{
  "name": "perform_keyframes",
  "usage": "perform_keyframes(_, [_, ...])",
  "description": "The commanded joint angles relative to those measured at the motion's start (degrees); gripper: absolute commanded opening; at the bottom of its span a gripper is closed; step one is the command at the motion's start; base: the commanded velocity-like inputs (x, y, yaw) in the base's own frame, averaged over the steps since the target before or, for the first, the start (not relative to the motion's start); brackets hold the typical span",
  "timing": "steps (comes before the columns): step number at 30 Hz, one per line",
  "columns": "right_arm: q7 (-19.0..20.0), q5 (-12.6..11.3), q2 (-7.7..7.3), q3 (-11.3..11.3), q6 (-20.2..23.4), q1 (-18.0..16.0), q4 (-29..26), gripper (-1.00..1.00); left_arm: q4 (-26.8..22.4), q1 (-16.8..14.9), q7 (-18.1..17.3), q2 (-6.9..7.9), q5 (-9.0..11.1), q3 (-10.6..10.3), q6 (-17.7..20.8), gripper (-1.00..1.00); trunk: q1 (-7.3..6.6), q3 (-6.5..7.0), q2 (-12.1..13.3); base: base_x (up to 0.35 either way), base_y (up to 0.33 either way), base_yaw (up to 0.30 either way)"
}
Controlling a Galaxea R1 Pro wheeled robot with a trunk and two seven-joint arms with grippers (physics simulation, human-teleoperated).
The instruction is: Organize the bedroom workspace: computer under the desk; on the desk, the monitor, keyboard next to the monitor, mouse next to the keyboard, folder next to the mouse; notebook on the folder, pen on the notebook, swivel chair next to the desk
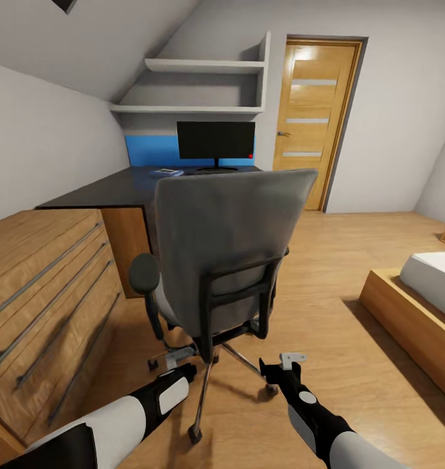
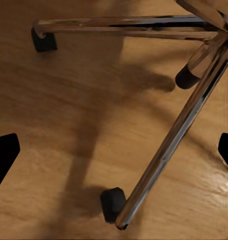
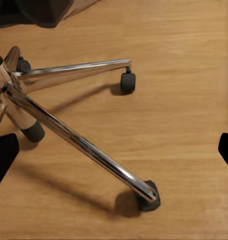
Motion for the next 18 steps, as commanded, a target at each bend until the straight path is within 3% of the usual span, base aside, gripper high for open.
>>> perform_keyframes(1, [-0.26,-0.5,-0.03,0.48,-0.23,-0.05,0.05,1.0,-0.1,-0.08,0.18,0.0,-0.03,-0.41,-0.19,1.0,0.01,-0.05,-0.02,0.232,-0.209,-0.001])
perform_keyframes(18, [-0.2,-0.5,-0.03,0.52,-0.32,-0.05,0.05,1.0,-0.1,-0.11,0.2,0.0,-0.03,-0.41,-0.27,1.0,0.01,-0.05,-0.02,0.268,-0.186,0.0])
